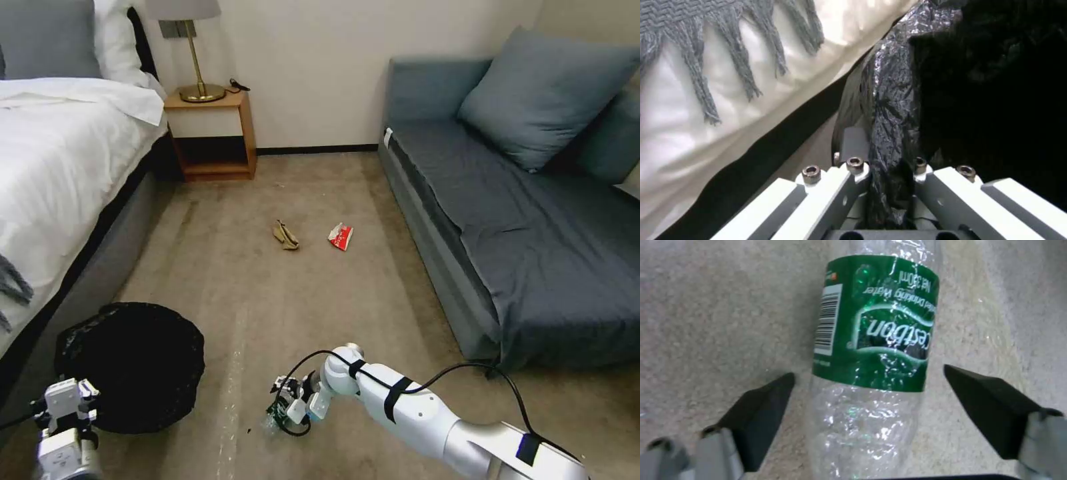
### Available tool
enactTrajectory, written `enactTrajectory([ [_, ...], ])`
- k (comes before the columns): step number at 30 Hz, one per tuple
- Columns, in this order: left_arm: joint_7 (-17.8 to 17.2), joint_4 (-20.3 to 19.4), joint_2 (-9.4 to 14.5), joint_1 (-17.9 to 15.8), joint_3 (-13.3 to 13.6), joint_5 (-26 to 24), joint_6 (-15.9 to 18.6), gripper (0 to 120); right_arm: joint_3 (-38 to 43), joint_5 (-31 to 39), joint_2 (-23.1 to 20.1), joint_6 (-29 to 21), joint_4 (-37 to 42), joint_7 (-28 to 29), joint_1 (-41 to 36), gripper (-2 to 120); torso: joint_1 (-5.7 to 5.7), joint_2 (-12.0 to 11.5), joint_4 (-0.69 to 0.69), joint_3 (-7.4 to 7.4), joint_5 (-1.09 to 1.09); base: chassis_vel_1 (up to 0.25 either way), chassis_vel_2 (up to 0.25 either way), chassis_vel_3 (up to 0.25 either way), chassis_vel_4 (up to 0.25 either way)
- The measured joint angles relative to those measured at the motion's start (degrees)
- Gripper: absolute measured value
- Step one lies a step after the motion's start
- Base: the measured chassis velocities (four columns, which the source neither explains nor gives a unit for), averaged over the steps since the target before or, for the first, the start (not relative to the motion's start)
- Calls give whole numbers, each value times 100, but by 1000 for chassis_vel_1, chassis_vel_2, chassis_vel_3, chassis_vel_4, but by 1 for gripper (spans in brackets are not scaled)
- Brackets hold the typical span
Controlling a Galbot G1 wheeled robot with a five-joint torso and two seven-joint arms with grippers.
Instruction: Pick up the trash bin, then pick up the garbage on the floor and place it into the trash bin.
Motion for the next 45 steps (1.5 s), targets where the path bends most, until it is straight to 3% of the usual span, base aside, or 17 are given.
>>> enactTrajectory([
  [10, 1, 14, -21, -56, 54, 27, 4, 3, 73, 81, -73, 37, -31, -4, 9, 64, 0, 0, 1, 2, 0, 0, 0, 0, 0],
  [18, 7, -51, -2, 30, 51, 6, 24, 3, 393, 368, -141, 6, 88, 5, 17, 35, 1, -2, 4, 3, 4, 0, 0, 0, 0],
  [22, 16, -83, 9, 88, 49, -36, 26, 3, 587, 529, -231, 4, 301, -25, 19, 28, 0, -2, 3, 3, 3, 0, 0, 0, 0],
  [28, 20, -96, -14, 105, 83, -79, 28, 3, 965, 1078, -384, -96, 667, -66, 45, 26, 1, -1, 3, 2, 3, 0, 0, 0, 0],
  [32, 114, -153, -61, 117, 128, -232, 28, 3, 1245, 2373, -508, -487, 1024, -20, 107, 26, 1, -2, 2, 2, 3, 0, 0, 0, 0],
  [33, 114, -153, -61, 117, 128, -232, 28, 3, 1245, 2373, -508, -487, 1024, -20, 107, 26, 1, -2, 2, 2, 3, 0, 0, 0, 0],
  [35, 201, -178, -97, 118, 149, -264, 37, 3, 1260, 3382, -574, -957, 1311, 70, 115, 26, 1, -2, 1, 2, 2, 0, 0, 0, 0],
  [40, 223, -183, -134, 101, 170, -177, 97, 3, 1231, 4358, -623, -1450, 1671, 88, 115, 26, 0, -2, 2, 2, 1, 0, 0, 0, 0],
  [42, 224, -196, -153, 86, 178, -142, 113, 3, 1128, 5013, -648, -1764, 1915, 116, 103, 26, 1, -2, 2, 2, 2, 0, 0, 0, 0],
  [44, 231, -222, -192, 59, 195, -127, 121, 3, 889, 6214, -622, -2263, 2300, 390, 34, 26, 1, -2, 1, 2, 2, 0, 0, 0, 0],
  [45, 231, -222, -192, 59, 195, -127, 121, 3, 889, 6214, -622, -2263, 2300, 390, 34, 26, 1, -2, 1, 2, 2, 0, 0, 0, 0],
])
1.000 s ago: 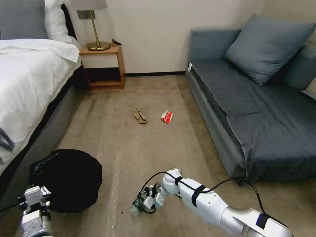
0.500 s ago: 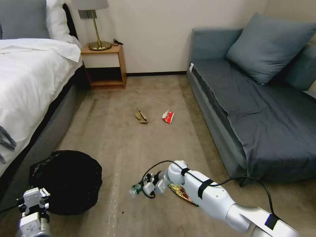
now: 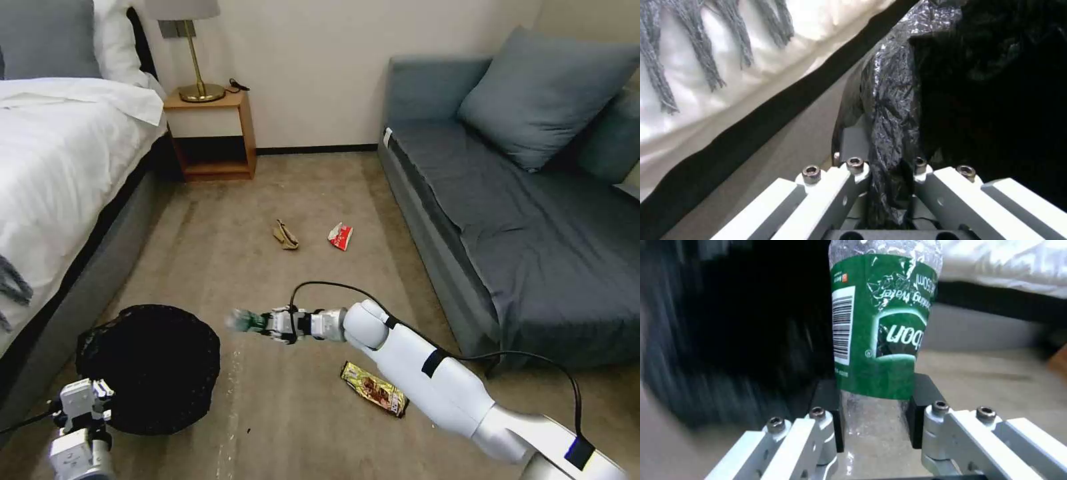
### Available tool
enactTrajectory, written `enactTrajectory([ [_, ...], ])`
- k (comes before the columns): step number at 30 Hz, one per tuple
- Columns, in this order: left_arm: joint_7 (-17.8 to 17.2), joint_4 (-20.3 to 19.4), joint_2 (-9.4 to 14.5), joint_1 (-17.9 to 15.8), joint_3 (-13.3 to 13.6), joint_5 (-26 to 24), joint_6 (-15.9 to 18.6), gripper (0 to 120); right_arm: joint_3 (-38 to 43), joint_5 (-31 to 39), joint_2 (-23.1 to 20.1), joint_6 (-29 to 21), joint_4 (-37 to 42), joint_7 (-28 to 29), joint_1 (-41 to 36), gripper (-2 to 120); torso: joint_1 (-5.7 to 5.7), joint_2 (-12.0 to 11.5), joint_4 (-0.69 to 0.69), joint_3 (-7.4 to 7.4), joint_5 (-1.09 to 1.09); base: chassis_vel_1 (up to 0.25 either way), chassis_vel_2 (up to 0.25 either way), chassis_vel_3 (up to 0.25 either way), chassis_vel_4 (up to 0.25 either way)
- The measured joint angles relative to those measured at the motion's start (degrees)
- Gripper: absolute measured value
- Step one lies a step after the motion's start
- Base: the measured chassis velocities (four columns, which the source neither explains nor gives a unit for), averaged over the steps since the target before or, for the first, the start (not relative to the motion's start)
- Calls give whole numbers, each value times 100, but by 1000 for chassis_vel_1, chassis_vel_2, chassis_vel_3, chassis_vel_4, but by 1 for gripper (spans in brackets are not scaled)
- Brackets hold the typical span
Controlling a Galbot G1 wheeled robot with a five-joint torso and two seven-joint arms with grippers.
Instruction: Pick up the trash bin, then pick up the garbage on the floor and place it into the trash bin.
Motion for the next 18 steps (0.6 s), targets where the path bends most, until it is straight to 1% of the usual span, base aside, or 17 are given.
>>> enactTrajectory([
  [1, 11, -2, -13, -4, 4, 2, 0, 3, -109, 501, 37, -171, 124, 172, -29, 26, 0, 0, 0, 0, 0, 0, 0, 0, 0],
  [2, 31, -5, -32, -6, 9, -3, -2, 3, -290, 1203, 107, -411, 276, 430, -70, 26, 0, 0, 1, 0, 0, 0, 0, 0, 0],
  [3, 48, -14, -51, -6, 15, -28, -9, 3, -491, 1756, 196, -604, 427, 724, -127, 26, 0, 0, 1, 0, -1, 0, 0, 0, 0],
  [4, 48, -14, -51, -6, 15, -28, -9, 3, -491, 1756, 196, -604, 427, 724, -127, 26, 0, 0, 1, 0, -1, 0, 0, 0, 0],
  [6, 99, -37, -80, 4, 20, -91, -34, 3, -806, 2654, 399, -992, 640, 1391, -223, 26, 0, 0, 1, 0, -2, 0, 0, 0, 0],
  [7, 143, -51, -93, 9, 28, -114, -54, 3, -918, 2903, 523, -1081, 686, 1635, -263, 26, 0, 0, 2, 0, -2, 0, 0, 0, 0],
  [8, 143, -51, -93, 9, 28, -114, -54, 3, -918, 2903, 523, -1081, 686, 1635, -263, 26, 0, 0, 2, 0, -2, 0, 0, 0, 0],
  [10, 280, -110, -129, 21, 47, -178, -122, 3, -1071, 3237, 952, -1172, 590, 2279, -347, 26, 0, 0, 2, 0, -1, 0, 0, 0, 0],
  [12, 354, -193, -164, 40, 60, -258, -135, 3, -1097, 3055, 1281, -958, 232, 2654, -354, 26, 0, 0, 2, 0, -1, 0, 0, 0, 0],
  [13, 354, -193, -164, 40, 60, -258, -135, 3, -1097, 3055, 1281, -958, 232, 2654, -354, 26, 0, 0, 2, 0, -1, 0, 0, 0, 0],
  [14, 376, -248, -180, 63, 61, -303, -148, 3, -1097, 2868, 1417, -814, 3, 2750, -336, 26, 0, 0, 2, 0, 0, 0, 0, 0, 0],
  [15, 381, -273, -186, 72, 61, -322, -158, 3, -1099, 2800, 1457, -765, -83, 2779, -327, 26, 0, 0, 2, 0, -1, 0, 0, 0, 0],
  [18, 384, -301, -187, 89, 53, -356, -177, 3, -1118, 2679, 1510, -653, -229, 2831, -317, 26, 0, 0, 1, 0, -1, 0, 0, 0, 0],
])
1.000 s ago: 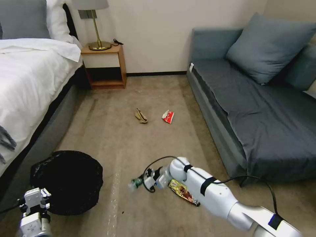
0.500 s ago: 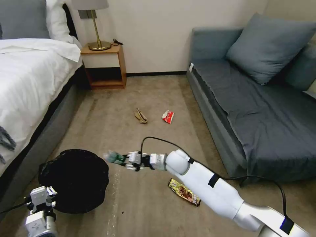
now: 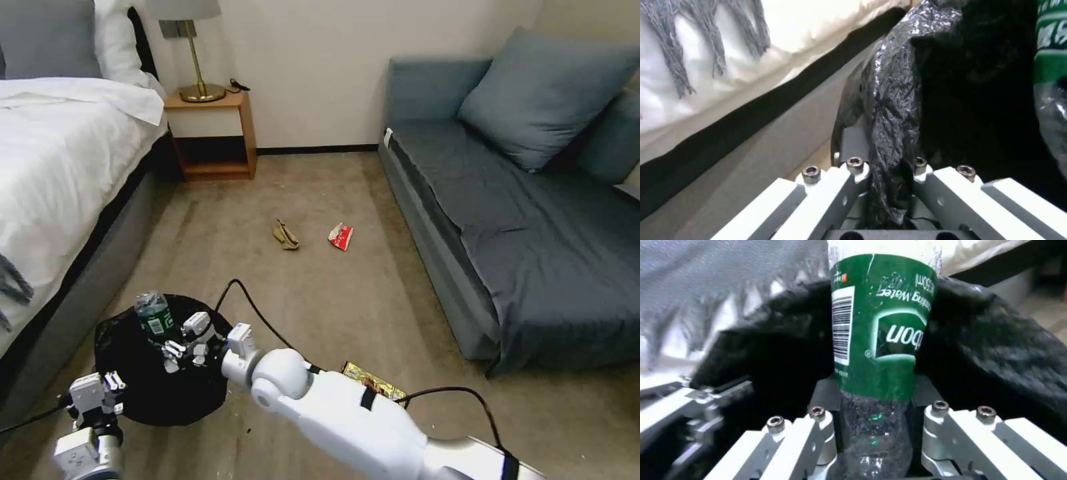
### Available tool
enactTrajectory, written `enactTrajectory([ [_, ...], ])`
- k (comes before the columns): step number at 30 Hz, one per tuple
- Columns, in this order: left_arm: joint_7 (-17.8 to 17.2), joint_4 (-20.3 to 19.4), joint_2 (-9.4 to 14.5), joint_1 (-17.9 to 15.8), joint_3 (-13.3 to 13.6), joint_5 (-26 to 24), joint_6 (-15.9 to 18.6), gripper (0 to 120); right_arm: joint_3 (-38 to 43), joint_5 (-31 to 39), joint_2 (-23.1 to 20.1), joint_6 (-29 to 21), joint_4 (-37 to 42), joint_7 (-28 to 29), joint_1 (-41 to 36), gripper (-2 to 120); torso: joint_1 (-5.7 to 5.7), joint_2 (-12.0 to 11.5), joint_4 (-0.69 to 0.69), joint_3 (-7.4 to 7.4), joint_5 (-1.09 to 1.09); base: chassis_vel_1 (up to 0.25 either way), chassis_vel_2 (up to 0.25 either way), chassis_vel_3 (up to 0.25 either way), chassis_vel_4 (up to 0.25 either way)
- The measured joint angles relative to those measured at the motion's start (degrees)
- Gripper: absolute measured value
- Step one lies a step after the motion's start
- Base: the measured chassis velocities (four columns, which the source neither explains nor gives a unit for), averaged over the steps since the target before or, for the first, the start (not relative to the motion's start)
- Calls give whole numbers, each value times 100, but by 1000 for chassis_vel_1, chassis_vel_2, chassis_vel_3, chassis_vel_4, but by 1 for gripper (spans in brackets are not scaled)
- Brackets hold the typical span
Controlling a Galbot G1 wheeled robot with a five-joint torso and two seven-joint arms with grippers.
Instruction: Pick up the trash bin, then pick up the garbage on the floor and place it into the trash bin.
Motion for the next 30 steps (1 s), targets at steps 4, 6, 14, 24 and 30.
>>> enactTrajectory([
  [4, 3, -4, 11, 9, -36, -35, -78, 3, -69, -428, 45, 209, -231, 132, -84, 26, 0, 0, 1, 0, 0, 0, 0, 0, 0],
  [6, 31, 4, 3, 0, -23, -38, -98, 3, -166, -689, 45, 287, -301, 252, -164, 26, 0, 0, 0, 0, 0, 0, 0, 0, 0],
  [14, 44, 51, 4, -79, 8, -38, -98, 3, -362, -1035, -48, 404, -291, 344, -282, 55, 0, 0, 0, 0, 0, 0, 0, 0, 0],
  [24, 3, 249, -34, -129, 10, -10, -212, 3, -454, -1061, -336, 255, 274, 398, -346, 89, 0, 0, 0, 0, 1, 0, 0, 0, 0],
  [30, -22, 303, -36, -173, 5, -4, -223, 3, -396, -1208, -531, 257, 479, 400, -435, 99, 0, 0, 1, 0, 2, 0, 0, 0, 0],
])
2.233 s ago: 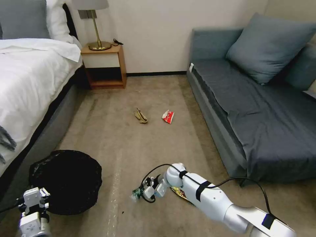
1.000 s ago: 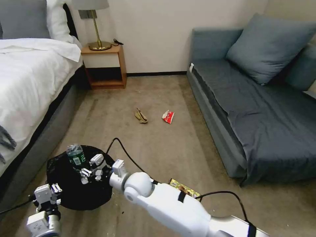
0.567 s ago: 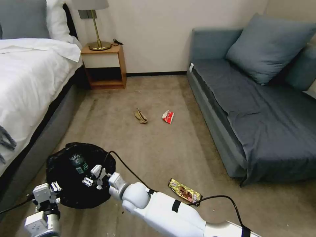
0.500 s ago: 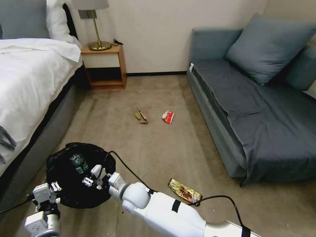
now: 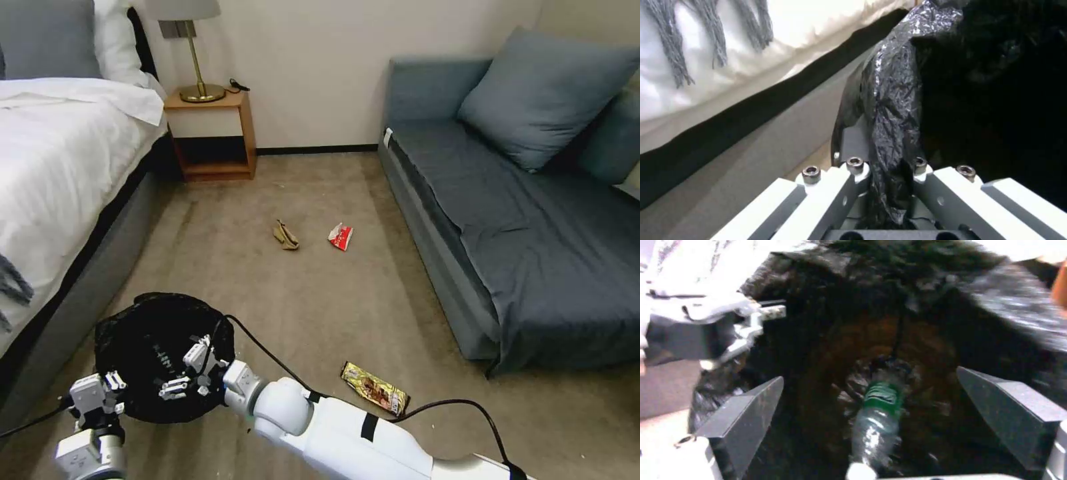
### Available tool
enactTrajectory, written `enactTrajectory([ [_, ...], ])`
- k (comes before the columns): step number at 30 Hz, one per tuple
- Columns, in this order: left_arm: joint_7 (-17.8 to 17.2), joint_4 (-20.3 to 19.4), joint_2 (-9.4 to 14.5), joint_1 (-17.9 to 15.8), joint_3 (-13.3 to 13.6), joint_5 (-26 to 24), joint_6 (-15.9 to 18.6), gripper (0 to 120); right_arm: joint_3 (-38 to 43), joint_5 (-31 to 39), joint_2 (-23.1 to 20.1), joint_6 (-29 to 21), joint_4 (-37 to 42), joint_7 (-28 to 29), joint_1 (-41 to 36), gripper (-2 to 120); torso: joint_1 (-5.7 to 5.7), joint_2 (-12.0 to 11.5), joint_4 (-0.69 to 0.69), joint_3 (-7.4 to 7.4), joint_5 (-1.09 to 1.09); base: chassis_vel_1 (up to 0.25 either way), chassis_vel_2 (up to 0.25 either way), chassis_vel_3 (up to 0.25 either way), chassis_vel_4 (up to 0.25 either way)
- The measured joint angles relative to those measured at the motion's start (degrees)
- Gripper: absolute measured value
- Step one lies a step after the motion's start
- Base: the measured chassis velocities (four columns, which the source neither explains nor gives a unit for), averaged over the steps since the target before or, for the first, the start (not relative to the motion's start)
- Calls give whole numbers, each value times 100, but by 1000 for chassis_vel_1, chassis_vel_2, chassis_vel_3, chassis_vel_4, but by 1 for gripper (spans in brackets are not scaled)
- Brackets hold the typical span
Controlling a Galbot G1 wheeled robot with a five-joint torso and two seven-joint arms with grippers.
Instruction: Pick up the trash bin, then pick up the garbage on the floor and place it into the trash bin.
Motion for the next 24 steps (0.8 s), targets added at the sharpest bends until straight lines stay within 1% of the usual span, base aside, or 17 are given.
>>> enactTrajectory([
  [4, -32, 36, 71, -40, -20, -52, -1, 3, 160, -151, -696, -168, 534, 9, -120, 100, 0, 0, 0, 0, 1, 0, 0, 0, 0],
  [5, -32, 36, 71, -40, -20, -52, -1, 3, 160, -151, -696, -168, 534, 9, -120, 100, 0, 0, 0, 0, 1, 0, 0, 0, 0],
  [6, -49, 54, 80, -69, -20, -65, -1, 3, 238, -150, -977, -208, 680, -43, -176, 100, 0, 0, -1, 0, 1, 0, 0, 0, 0],
  [8, -60, 69, 79, -93, -12, -75, 2, 3, 383, -111, -1285, -248, 813, -142, -260, 100, 0, 0, -1, 0, 1, 0, 0, 0, 0],
  [9, -63, 81, 76, -106, 0, -77, 3, 3, 533, -44, -1508, -278, 870, -244, -332, 100, 0, 0, -1, 0, 2, 0, 0, 0, 0],
  [10, -63, 81, 76, -106, 0, -77, 3, 3, 533, -44, -1508, -278, 870, -244, -332, 100, 0, 0, -1, 0, 2, 0, 0, 0, 0],
  [13, -69, 126, 68, -126, 19, -75, 3, 3, 1049, 46, -1974, -445, 808, -676, -531, 100, 0, 0, -1, 0, 2, 0, 0, 0, 0],
  [14, -80, 133, 67, -130, 19, -73, 3, 3, 1157, 40, -2039, -489, 748, -742, -562, 100, 0, 0, -1, 0, 2, 0, 0, 0, 0],
  [15, -132, 150, 62, -144, 20, -71, 7, 3, 1424, 32, -2159, -569, 509, -871, -642, 100, 0, 0, -2, 0, 1, 0, 0, 0, 0],
  [16, -132, 150, 62, -144, 20, -71, 7, 3, 1424, 32, -2159, -569, 509, -871, -642, 100, 0, 0, -2, 0, 1, 0, 0, 0, 0],
  [17, -187, 163, 54, -166, 19, -72, 30, 3, 1603, 29, -2213, -601, 293, -949, -696, 100, 0, 0, -1, 0, 2, 0, 0, 0, 0],
  [19, -217, 170, 49, -182, 18, -73, 47, 3, 1695, 17, -2232, -618, 179, -992, -719, 100, 0, 0, -1, 0, 2, 0, 0, 0, 0],
  [21, -266, 189, 29, -233, 20, -76, 87, 3, 2092, -107, -2273, -687, -309, -1228, -844, 100, 0, 0, -2, 0, 2, 0, 0, 0, 0],
  [23, -236, 201, 17, -240, 36, -48, 57, 3, 2327, -130, -2266, -705, -605, -1408, -921, 100, 0, 0, -2, 0, 1, 0, 0, 0, 0],
  [24, -236, 201, 17, -240, 36, -48, 57, 3, 2327, -130, -2266, -705, -605, -1408, -921, 100, 0, 0, -2, 0, 1, 0, 0, 0, 0],
])
